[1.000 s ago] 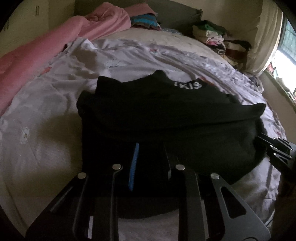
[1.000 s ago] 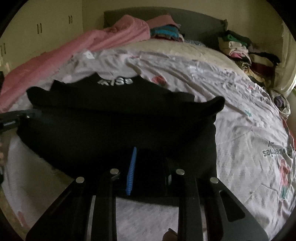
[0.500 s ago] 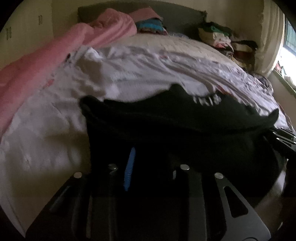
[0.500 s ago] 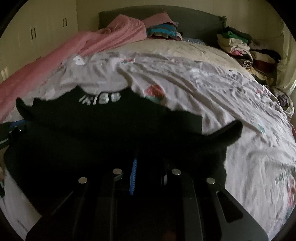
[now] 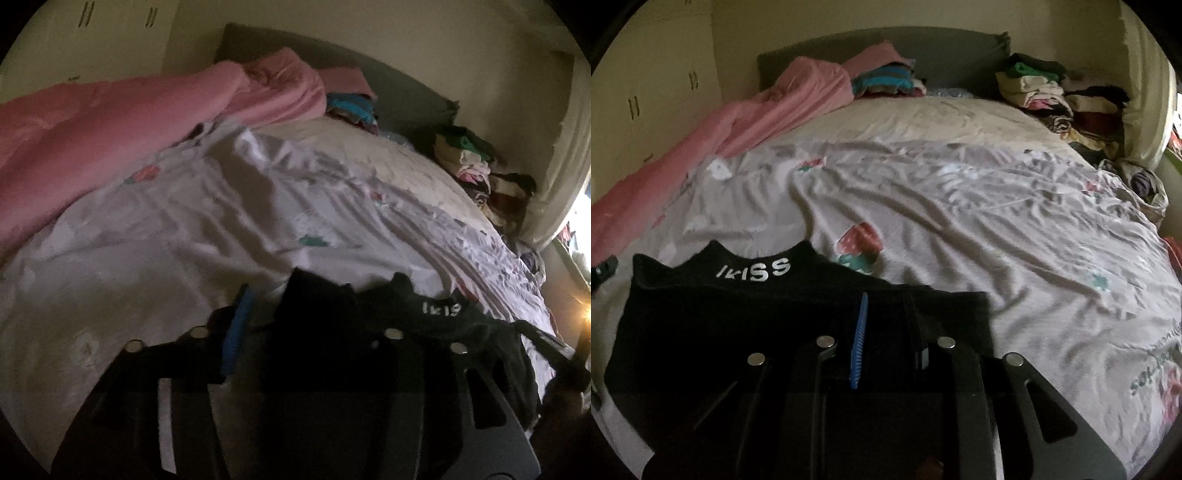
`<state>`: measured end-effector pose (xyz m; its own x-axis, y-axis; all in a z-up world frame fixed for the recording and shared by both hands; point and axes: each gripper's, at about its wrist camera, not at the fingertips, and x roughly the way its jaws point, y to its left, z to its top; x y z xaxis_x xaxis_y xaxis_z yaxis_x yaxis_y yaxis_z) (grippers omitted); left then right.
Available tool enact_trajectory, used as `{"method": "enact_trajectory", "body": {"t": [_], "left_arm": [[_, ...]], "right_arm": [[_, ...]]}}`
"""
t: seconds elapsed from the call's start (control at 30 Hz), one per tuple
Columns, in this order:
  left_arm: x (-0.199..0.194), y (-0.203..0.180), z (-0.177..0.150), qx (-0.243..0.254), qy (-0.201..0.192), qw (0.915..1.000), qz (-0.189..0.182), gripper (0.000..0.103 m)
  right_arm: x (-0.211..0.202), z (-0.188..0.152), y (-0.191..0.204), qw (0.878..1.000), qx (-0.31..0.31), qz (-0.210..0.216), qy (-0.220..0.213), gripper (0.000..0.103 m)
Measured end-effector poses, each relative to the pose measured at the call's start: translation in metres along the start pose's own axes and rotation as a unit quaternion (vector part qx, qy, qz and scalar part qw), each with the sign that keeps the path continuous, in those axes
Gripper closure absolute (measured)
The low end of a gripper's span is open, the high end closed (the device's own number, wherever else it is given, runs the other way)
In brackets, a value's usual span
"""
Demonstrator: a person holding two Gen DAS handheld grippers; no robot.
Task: Fold small clothes
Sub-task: 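Grasp the folded shirt edge again with both tools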
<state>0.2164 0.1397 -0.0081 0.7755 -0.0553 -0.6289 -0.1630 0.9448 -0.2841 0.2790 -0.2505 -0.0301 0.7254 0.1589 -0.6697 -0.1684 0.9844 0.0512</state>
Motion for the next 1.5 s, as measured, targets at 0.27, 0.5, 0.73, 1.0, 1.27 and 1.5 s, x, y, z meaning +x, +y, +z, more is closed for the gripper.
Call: {"method": "enact_trajectory", "body": {"t": [0.27, 0.5, 0.73, 1.0, 1.27, 1.5], "left_arm": [[0.032, 0.008, -0.015, 0.003, 0.075, 0.9968, -0.027, 0.055], [0.037, -0.006, -0.021, 0.038, 0.084, 0.9954, -0.026, 0.096], [0.004, -0.004, -0.004, 0.028, 0.033, 0.9980, -0.045, 0.100], [0.011, 0.000, 0.001, 0.031, 0.024, 0.9988, -0.027, 0.100], [0.027, 0.000, -0.012, 0.054, 0.045, 0.9975, 0.003, 0.096], [0.026, 0.000, -0.016, 0.063, 0.047, 0.9968, 0.018, 0.091]], "right_arm": [[0.005, -0.018, -0.027, 0.999, -0.010, -0.031, 0.044, 0.051], [0.020, -0.023, -0.032, 0.999, 0.018, 0.008, 0.051, 0.091], [-0.020, -0.006, -0.029, 0.999, 0.029, 0.016, -0.019, 0.095], [-0.010, 0.009, -0.037, 0.998, 0.055, 0.020, -0.023, 0.095], [0.020, -0.013, -0.037, 0.998, 0.065, -0.012, 0.010, 0.095], [0.020, -0.017, -0.035, 0.998, 0.060, -0.030, 0.014, 0.093]]}}
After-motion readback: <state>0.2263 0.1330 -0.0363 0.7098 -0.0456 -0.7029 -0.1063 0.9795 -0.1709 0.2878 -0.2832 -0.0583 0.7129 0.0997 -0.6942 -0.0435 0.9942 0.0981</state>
